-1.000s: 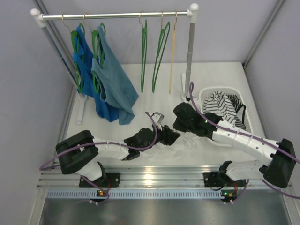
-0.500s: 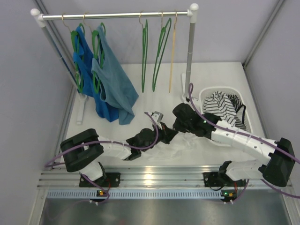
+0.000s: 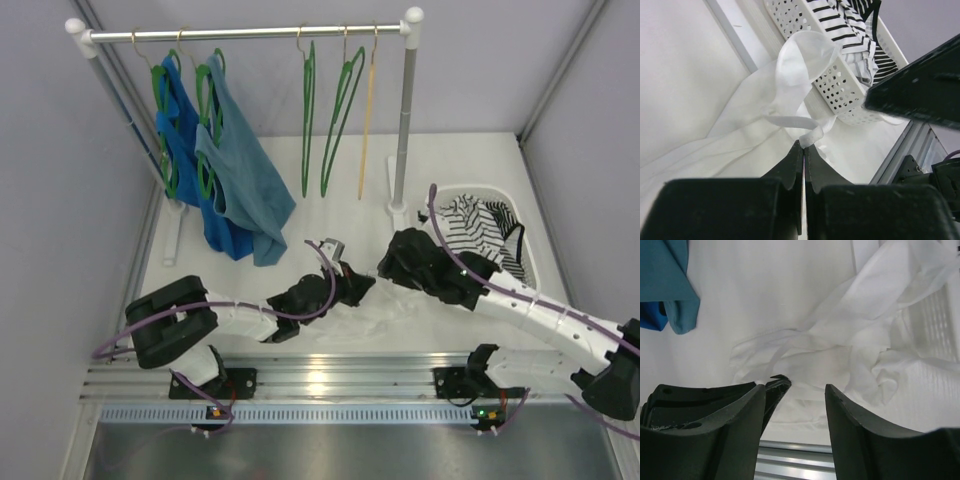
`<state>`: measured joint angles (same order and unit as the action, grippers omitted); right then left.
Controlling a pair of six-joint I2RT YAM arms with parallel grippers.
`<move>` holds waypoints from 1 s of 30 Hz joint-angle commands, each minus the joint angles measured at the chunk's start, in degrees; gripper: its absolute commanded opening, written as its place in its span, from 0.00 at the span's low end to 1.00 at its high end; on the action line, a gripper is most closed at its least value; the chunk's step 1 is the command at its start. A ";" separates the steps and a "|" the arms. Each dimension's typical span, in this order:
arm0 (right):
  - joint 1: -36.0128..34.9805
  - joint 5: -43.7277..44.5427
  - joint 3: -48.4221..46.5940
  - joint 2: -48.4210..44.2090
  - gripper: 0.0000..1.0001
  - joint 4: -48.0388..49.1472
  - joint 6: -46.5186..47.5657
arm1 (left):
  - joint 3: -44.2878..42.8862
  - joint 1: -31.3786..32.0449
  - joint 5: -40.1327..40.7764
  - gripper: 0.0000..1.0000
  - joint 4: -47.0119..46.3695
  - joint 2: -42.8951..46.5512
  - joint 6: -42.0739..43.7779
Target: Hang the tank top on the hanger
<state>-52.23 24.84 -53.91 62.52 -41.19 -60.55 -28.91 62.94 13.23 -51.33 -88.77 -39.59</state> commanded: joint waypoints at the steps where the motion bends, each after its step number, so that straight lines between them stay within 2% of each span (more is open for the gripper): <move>1: 2.03 3.37 1.61 -5.81 0.51 -4.68 0.44 | 2.09 0.17 3.19 0.00 0.35 3.25 -1.27; 4: 7.65 2.67 5.03 -10.74 0.45 -6.70 1.66 | 2.98 0.17 3.55 0.00 1.23 4.39 -1.01; 5: 12.02 1.19 6.00 -12.15 0.41 -6.62 3.67 | 2.98 0.17 3.47 0.00 1.58 4.66 -0.92; 9: 24.08 -4.08 11.53 -16.55 0.40 -3.55 10.97 | 3.24 0.08 3.11 0.00 2.81 5.27 -0.40; 12: 31.12 -10.94 14.43 -16.21 0.37 -0.21 14.93 | 3.24 0.08 2.94 0.00 4.12 6.24 0.30; 21: 37.98 -17.80 19.45 -13.57 0.38 6.10 17.22 | 4.03 -0.01 3.99 0.00 8.88 11.16 1.54; 30: 39.40 -21.06 21.22 -10.41 0.40 10.34 16.35 | 5.26 -0.18 3.55 0.00 10.81 13.54 1.80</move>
<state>-13.91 4.99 -33.80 50.63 -32.23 -45.01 -24.01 62.94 16.19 -40.38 -76.99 -38.83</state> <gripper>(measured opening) 0.399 0.012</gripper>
